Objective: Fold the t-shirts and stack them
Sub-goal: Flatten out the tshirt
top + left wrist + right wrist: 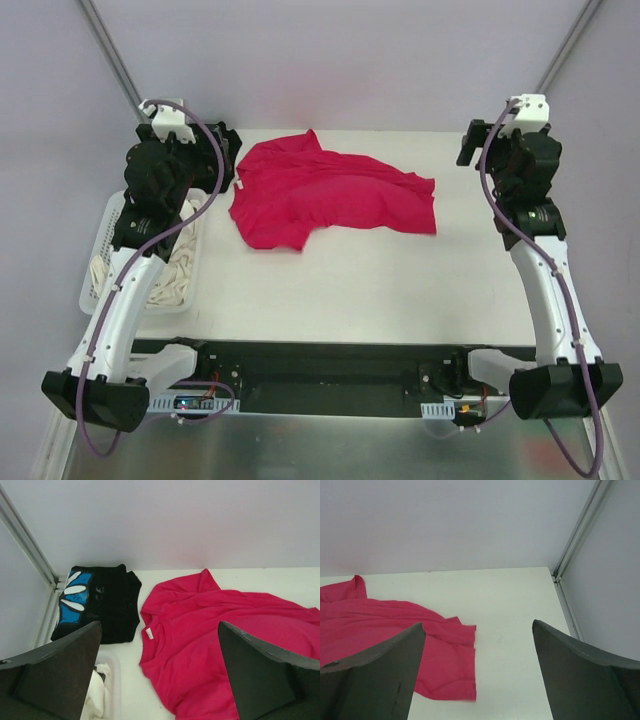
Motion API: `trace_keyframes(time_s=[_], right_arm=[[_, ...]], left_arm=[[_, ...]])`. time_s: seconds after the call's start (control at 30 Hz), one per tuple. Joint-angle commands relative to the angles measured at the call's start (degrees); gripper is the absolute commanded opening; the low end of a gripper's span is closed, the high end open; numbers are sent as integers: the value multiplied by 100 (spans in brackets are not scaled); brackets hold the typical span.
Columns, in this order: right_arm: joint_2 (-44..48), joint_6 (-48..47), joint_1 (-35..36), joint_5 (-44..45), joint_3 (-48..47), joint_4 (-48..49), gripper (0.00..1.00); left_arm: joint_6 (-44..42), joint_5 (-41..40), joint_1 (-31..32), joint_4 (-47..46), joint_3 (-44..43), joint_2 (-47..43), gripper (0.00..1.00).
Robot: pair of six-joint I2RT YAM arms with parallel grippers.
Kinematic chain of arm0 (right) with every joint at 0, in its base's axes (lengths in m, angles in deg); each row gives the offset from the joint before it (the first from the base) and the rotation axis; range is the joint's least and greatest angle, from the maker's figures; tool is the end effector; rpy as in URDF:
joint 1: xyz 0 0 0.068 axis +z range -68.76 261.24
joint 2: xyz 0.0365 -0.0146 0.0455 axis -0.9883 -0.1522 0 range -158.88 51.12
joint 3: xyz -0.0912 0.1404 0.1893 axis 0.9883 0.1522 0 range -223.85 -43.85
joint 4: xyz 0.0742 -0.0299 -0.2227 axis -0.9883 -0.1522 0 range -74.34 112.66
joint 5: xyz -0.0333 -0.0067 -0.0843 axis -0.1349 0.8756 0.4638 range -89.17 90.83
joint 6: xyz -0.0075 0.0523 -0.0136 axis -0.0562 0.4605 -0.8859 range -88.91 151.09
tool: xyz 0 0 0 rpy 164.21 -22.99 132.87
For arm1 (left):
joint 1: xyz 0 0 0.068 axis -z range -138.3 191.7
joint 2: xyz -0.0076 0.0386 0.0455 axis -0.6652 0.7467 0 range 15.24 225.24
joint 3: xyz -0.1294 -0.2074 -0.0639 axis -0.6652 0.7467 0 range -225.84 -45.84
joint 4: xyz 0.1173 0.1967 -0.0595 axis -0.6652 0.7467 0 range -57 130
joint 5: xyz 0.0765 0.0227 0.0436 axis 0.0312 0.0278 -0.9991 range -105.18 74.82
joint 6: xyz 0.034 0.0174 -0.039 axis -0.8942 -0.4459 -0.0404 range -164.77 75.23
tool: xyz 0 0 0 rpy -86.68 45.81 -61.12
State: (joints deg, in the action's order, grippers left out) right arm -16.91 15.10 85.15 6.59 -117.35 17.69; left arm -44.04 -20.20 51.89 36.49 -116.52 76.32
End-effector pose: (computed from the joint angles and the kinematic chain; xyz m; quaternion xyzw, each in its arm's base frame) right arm 0.2506 0.0134 0.4205 -0.0863 0.6987 -0.1098 0.7016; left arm 0.2146 -0.0354 0.4336 0.0226 0.6682 -0.0416 0.7425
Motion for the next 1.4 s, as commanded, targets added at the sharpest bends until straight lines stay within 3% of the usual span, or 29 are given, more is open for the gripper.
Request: trace_keyframes(time_s=[0.0, 0.23, 0.43, 0.6, 0.7, 1.07, 1.2, 1.37], right_arm=[[702, 70, -21, 145, 2, 42, 90], [766, 131, -21, 198, 98, -197, 90], [387, 534, -12, -302, 562, -128, 89], [-324, 737, -12, -532, 477, -250, 75], [-641, 939, -12, -769, 354, -513, 59], [-1660, 1256, 102, -1103, -33, -1181, 60], [-1547, 1317, 304, -927, 344, -962, 60], [-2098, 1370, 366, -901, -269, -1391, 59]], left_arm=[[120, -280, 53, -103, -104, -492, 99], [365, -228, 53, 134, -535, -53, 99], [708, 89, 114, 301, -158, 562, 99], [788, -139, 535, 521, 45, 1116, 99], [1016, -70, 685, 1056, -192, 1599, 99], [1772, 273, 967, 2120, -842, 2733, 99], [1922, 168, 1195, 2366, -782, 2927, 99], [1913, 54, 1283, 2753, -1071, 3365, 99]])
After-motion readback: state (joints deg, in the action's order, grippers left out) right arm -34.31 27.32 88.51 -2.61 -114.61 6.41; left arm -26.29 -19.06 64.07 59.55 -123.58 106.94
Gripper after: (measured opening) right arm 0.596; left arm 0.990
